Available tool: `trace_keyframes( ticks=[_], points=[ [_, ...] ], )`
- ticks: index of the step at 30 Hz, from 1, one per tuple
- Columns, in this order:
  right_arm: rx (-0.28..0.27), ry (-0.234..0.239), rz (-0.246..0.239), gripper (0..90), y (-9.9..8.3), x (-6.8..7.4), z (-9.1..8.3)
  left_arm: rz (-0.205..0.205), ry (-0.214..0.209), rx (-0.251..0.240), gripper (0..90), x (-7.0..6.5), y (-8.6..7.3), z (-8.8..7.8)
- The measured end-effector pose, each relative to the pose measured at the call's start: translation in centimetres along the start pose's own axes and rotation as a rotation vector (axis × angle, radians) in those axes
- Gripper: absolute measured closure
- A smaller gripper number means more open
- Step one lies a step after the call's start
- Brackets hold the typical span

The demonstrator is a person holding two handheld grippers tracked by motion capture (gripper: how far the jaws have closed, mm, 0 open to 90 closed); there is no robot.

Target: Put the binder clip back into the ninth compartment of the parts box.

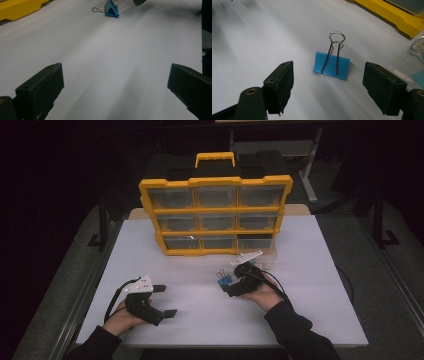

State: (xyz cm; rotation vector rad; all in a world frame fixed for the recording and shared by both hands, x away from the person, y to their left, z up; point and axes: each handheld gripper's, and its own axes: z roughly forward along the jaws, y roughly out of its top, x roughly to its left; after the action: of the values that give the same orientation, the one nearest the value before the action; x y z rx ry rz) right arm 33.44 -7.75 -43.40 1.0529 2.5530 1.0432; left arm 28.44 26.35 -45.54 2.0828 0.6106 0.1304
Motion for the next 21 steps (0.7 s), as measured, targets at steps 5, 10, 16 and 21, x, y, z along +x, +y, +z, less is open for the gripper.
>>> trace_keyframes(
  ticks=[5, 10, 16, 21],
  points=[
    [0.019, -0.012, -0.001, 23.9, 0.0, 0.1, 1.2, -0.002, -0.001, 0.0, 0.2, 0.0, 0.0, 0.0],
    [0.026, -0.026, -0.01, 24.5, 0.1, -0.1, 2.2, -0.002, -0.001, -0.001, 0.2, 0.0, 0.0, 0.0],
    [0.028, -0.035, -0.007, 25.7, 0.2, 0.0, 3.0, 0.0, -0.001, 0.0, 0.2, 0.0, 0.0, 0.0],
    [0.035, -0.049, -0.027, 29.6, 0.2, 0.2, 3.7, -0.001, -0.001, -0.001, 0.2, 0.0, 0.0, 0.0]
  ],
)
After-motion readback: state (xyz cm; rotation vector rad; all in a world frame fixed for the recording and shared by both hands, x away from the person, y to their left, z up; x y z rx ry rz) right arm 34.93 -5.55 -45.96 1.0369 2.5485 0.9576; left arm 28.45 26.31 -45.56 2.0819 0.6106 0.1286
